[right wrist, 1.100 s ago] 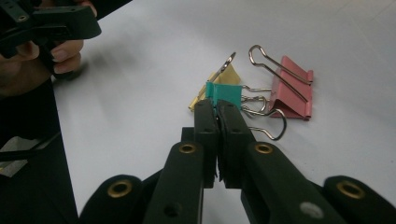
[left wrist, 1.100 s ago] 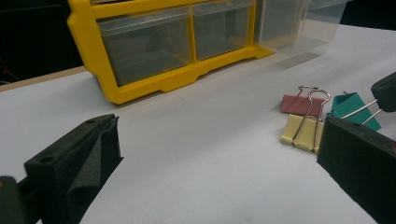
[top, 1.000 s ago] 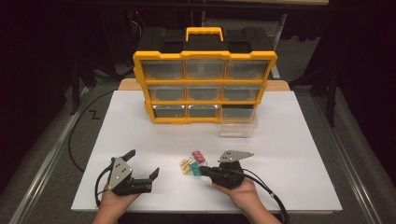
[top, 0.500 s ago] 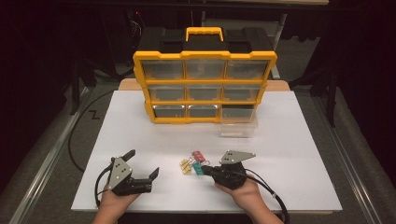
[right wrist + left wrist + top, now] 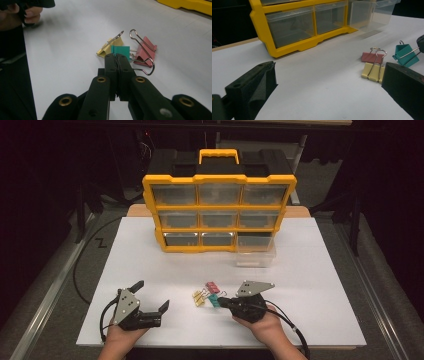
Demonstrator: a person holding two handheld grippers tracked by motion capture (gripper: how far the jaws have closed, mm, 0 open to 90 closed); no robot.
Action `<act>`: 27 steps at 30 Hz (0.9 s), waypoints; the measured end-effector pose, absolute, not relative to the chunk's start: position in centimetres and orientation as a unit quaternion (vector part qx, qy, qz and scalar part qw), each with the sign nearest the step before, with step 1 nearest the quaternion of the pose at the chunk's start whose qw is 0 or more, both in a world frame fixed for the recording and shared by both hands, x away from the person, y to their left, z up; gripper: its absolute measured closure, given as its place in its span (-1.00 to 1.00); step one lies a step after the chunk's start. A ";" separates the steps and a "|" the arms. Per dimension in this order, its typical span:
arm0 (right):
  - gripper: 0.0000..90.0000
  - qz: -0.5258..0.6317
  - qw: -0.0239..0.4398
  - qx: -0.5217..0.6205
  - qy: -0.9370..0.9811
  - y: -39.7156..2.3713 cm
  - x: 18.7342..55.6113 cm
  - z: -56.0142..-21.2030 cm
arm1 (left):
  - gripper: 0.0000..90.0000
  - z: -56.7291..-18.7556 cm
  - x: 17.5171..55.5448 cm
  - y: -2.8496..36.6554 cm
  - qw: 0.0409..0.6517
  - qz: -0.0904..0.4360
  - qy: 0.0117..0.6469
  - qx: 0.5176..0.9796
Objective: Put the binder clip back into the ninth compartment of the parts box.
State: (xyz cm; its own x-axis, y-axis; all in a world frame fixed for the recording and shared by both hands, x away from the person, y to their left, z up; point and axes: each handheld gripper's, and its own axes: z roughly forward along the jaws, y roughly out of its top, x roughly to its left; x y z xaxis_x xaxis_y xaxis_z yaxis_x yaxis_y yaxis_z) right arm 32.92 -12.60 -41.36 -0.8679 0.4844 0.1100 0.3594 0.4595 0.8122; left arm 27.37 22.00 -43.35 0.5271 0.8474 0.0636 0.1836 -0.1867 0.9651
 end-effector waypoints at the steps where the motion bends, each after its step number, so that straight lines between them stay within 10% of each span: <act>1: 1.00 0.451 0.072 0.245 0.855 -12.7 32.9 -41.2 | -0.99 -43.4 27.4 22.0 0.521 0.318 0.367 0.702; 27: 1.00 0.311 0.093 0.199 0.925 -14.0 33.5 -37.9 | -0.99 -43.3 27.4 22.0 0.524 0.319 0.361 0.702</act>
State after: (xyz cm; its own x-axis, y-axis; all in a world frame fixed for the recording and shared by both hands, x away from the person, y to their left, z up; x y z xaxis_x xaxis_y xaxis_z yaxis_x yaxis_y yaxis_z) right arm 33.51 -13.97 -37.95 -0.9037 0.4256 -0.0474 0.3105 0.7275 0.6118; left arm 27.37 22.04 -43.27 0.5352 0.8418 0.0708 0.1726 -0.1910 0.9663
